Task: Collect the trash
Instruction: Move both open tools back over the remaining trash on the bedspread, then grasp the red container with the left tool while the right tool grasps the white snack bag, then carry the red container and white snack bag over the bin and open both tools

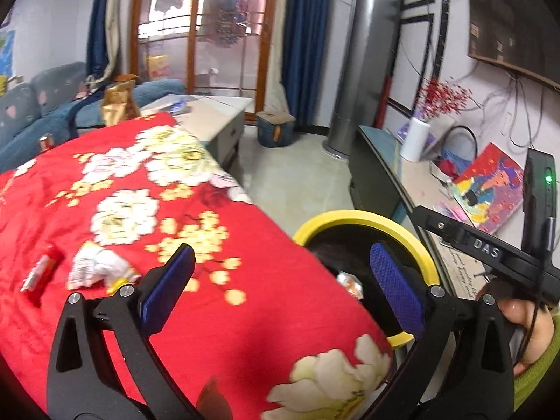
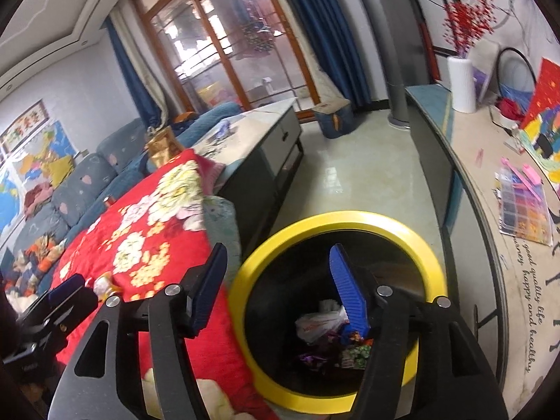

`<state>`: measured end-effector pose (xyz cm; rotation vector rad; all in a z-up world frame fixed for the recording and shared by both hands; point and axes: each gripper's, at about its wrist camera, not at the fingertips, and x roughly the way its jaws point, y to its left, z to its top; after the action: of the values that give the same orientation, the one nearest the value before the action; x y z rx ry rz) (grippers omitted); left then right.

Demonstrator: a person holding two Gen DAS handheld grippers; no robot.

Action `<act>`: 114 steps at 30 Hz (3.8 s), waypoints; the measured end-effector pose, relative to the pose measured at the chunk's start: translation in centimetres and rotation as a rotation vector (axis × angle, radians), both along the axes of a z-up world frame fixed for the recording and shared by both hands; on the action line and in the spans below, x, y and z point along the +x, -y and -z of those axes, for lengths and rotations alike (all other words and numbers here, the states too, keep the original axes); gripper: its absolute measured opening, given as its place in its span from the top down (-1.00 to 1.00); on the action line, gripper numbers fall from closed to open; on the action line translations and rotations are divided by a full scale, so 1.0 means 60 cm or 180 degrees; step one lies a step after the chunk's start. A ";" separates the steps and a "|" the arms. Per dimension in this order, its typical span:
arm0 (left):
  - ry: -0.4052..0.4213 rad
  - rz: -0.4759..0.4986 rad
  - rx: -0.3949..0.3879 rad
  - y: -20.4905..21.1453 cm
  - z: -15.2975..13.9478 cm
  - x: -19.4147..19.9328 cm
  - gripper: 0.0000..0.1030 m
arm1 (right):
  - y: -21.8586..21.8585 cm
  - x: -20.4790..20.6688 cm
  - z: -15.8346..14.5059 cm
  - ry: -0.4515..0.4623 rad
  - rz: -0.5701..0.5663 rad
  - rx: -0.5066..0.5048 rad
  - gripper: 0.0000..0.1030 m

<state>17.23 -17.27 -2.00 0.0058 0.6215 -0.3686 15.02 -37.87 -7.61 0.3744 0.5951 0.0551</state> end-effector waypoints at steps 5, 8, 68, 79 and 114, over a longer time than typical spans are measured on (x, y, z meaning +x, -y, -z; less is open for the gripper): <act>0.0072 -0.0166 -0.0017 -0.042 -0.010 -0.006 -0.78 | -0.047 0.001 -0.017 0.0064 -0.0207 -0.0060 -0.20; 0.0132 -0.0266 0.0007 -0.066 -0.013 -0.012 -0.78 | -0.077 0.001 -0.027 0.0104 -0.0327 -0.0112 -0.24; -0.0606 -0.1640 -0.0435 -0.474 0.105 0.061 -0.56 | -0.494 0.159 0.060 -0.0504 -0.1905 -0.0794 -0.31; -0.0742 -0.1548 -0.0562 -0.477 0.128 0.077 0.16 | -0.502 0.158 0.079 -0.0553 -0.1994 -0.0671 0.35; -0.0326 -0.0935 -0.0404 -0.331 0.033 -0.007 0.43 | -0.294 0.063 0.023 -0.0216 -0.1259 -0.0104 0.53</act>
<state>16.80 2.56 -3.95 -0.2247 0.6883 -0.1236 18.79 -20.21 -8.99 0.2231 0.7300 0.4125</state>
